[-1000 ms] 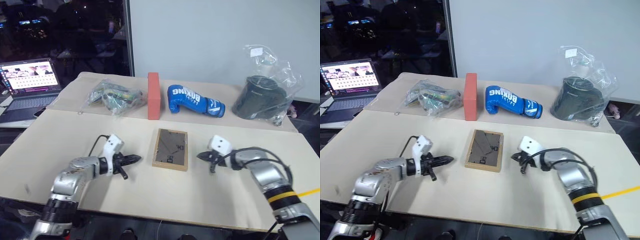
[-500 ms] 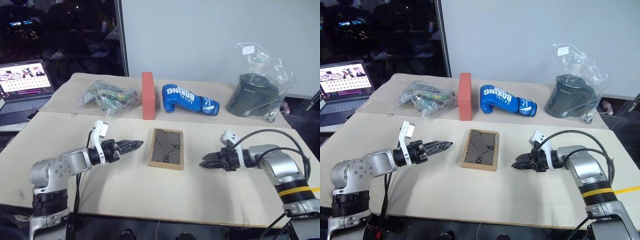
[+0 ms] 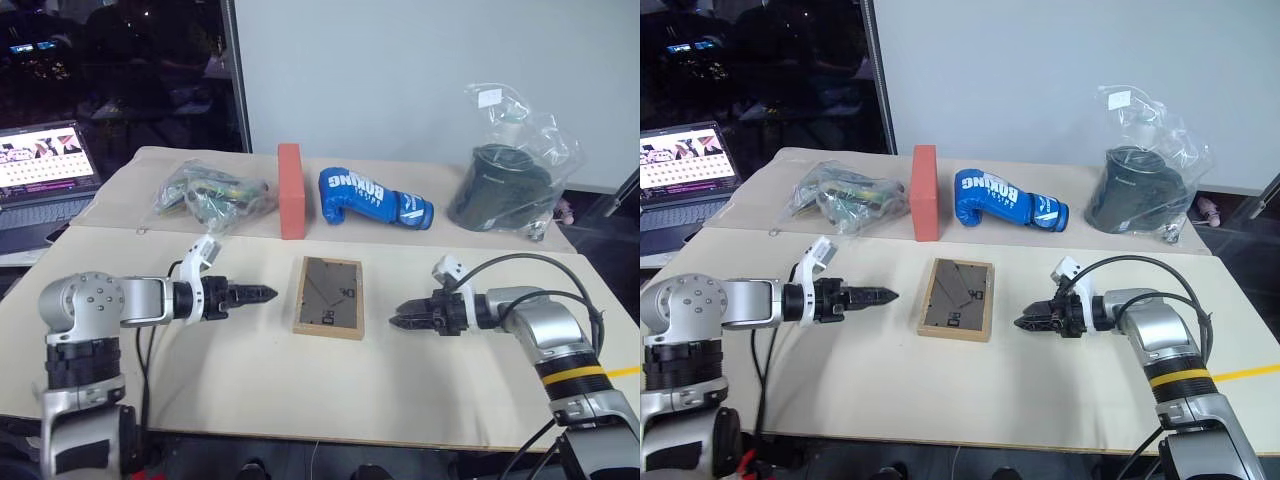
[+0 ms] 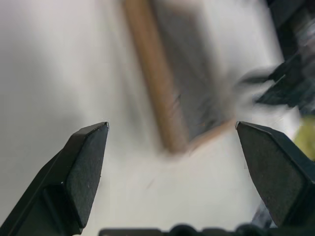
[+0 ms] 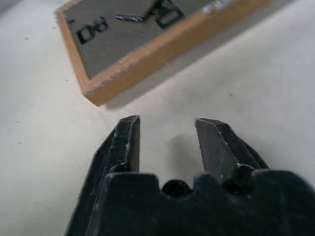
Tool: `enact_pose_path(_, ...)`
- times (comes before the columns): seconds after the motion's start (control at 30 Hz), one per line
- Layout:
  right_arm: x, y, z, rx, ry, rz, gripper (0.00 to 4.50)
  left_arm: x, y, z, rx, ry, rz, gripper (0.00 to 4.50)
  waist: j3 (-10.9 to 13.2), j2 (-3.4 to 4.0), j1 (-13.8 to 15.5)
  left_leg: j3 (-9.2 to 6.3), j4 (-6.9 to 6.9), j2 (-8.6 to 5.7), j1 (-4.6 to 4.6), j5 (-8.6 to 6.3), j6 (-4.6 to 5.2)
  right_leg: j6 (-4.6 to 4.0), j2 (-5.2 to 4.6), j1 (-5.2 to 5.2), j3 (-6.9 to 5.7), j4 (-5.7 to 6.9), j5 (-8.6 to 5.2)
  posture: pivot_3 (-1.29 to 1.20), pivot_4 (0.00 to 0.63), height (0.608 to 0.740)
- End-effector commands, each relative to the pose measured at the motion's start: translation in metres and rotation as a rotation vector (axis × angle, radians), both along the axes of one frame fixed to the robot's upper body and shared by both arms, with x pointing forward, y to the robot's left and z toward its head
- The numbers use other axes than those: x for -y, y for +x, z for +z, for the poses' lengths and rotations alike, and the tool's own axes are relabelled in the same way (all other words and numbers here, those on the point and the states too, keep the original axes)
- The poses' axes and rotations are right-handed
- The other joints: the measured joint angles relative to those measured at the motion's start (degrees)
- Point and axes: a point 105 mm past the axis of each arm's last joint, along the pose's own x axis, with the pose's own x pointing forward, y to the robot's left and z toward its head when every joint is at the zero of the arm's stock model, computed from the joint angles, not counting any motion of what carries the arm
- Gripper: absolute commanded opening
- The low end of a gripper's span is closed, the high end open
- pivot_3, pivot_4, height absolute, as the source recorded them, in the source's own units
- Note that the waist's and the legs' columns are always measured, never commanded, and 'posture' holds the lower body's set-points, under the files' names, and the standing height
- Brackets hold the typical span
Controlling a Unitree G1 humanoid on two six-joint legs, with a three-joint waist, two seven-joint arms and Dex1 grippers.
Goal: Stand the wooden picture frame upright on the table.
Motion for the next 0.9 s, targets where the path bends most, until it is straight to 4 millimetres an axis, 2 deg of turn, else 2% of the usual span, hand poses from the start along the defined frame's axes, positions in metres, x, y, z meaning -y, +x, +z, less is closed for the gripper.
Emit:
enact_pose_path(0.03, 0.002, 0.005, 0.008, 0.046, -0.023, 0.003, 0.82, 0.010, -0.006, 0.012, -0.025, -0.151, -0.096, 4.50, 0.0, 0.00, 0.0, 0.00, 0.00, 0.00, -0.01, 0.00, 0.00, 0.00, 0.00, -0.01, 0.00, 0.00, 0.00, 0.00, 0.150, 0.730)
enact_pose_path(0.1, 0.003, 0.007, 0.003, 0.051, -0.061, 0.006, 0.08, 0.010, -0.003, 0.005, -0.066, -0.148, -0.086, 4.50, 0.0, 0.00, 0.0, 0.00, 0.00, 0.00, -0.02, 0.00, 0.00, 0.00, 0.00, -0.03, 0.00, 0.00, 0.00, 0.00, 0.150, 0.730)
enact_pose_path(0.2, 0.001, 0.011, 0.000, 0.059, -0.069, 0.003, 0.08, 0.015, 0.002, 0.006, -0.095, -0.207, -0.088, 4.50, 0.0, 0.00, 0.0, 0.00, 0.00, 0.00, -0.02, 0.00, 0.00, 0.01, 0.00, -0.04, 0.00, 0.00, -0.01, 0.00, 0.150, 0.730)
enact_pose_path(0.43, -0.025, 0.023, -0.012, 0.068, -0.078, 0.049, 0.08, 0.043, 0.022, -0.027, -0.232, -0.199, -0.052, 4.50, 0.0, 0.00, -0.1, 0.00, 0.00, 0.00, -0.02, 0.01, -0.01, -0.01, 0.01, -0.03, 0.00, 0.01, 0.01, 0.00, 0.150, 0.730)
enact_pose_path(0.6, -0.046, 0.027, -0.015, 0.096, -0.084, 0.098, 0.08, 0.065, 0.018, -0.040, -0.268, -0.182, -0.117, 4.50, 0.0, 0.01, -0.2, 0.00, 0.00, 0.00, 0.02, 0.02, -0.03, -0.15, 0.02, 0.01, 0.00, 0.04, 0.09, 0.00, 0.150, 0.730)
enact_pose_path(0.73, -0.055, 0.028, -0.021, 0.121, -0.115, 0.126, 0.08, 0.075, 0.018, -0.037, -0.265, -0.234, -0.136, 4.50, 0.0, 0.01, -0.1, -0.01, 0.02, 0.00, 0.05, 0.03, -0.04, -0.09, 0.01, 0.06, 0.00, 0.03, 0.08, 0.00, 0.150, 0.730)
enact_pose_path(0.9, -0.055, 0.027, -0.029, 0.123, -0.133, 0.133, 0.08, 0.076, 0.024, -0.025, -0.240, -0.314, -0.115, 4.50, 0.0, 0.01, -0.6, -0.01, 0.02, 0.01, 0.08, 0.04, -0.05, -0.08, 0.03, 0.06, 0.00, 0.06, 0.08, 0.00, 0.150, 0.730)
